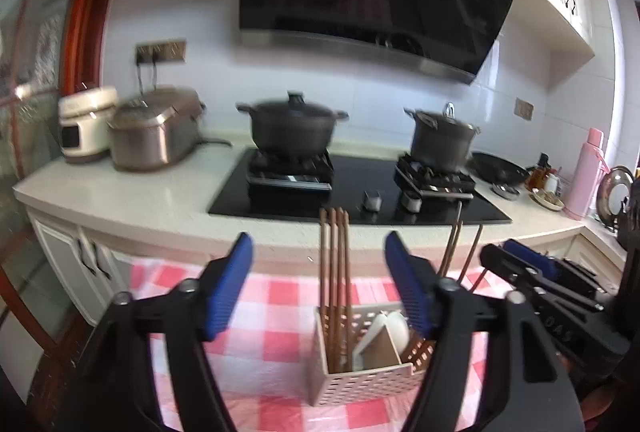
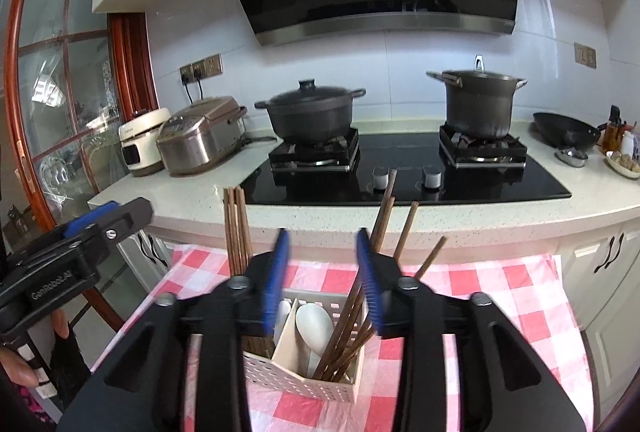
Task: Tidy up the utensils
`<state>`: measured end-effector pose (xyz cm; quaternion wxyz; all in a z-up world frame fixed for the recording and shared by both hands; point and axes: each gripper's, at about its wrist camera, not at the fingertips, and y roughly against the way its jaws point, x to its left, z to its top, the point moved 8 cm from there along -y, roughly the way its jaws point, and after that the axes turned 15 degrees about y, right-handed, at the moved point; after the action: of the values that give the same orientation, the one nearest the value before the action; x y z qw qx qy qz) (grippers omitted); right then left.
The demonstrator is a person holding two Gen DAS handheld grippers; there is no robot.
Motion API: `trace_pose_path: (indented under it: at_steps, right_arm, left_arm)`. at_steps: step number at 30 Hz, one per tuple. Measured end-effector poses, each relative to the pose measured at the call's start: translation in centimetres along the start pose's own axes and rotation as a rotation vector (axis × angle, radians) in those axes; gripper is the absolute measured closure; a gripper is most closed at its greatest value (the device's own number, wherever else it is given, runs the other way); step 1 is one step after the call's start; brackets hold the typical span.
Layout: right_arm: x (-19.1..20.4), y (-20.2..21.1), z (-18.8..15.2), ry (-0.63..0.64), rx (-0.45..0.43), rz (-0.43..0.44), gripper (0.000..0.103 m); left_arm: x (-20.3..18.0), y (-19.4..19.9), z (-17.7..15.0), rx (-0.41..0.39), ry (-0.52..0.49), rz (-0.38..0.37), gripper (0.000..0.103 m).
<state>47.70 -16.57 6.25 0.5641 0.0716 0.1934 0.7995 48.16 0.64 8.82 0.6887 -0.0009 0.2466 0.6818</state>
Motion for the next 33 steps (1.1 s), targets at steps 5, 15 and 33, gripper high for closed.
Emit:
trace_pose_path:
  at_steps: [5,15,33]
  right_arm:
    - [0.2,4.0,0.9,0.022,-0.065,-0.015,0.054]
    - [2.4,10.8,-1.0,0.084,-0.142,-0.071,0.036]
    - [3.6,12.6,-10.2,0.021,-0.048,-0.041,0.019]
  left_arm:
    - [0.1,5.0,1.4,-0.106,-0.023,0.013,0.012]
    - [-0.4,11.9,-0.6,-0.191,-0.084,0.035,0.005]
    - [3.0,14.3,-10.5,-0.061,-0.093,0.03,0.005]
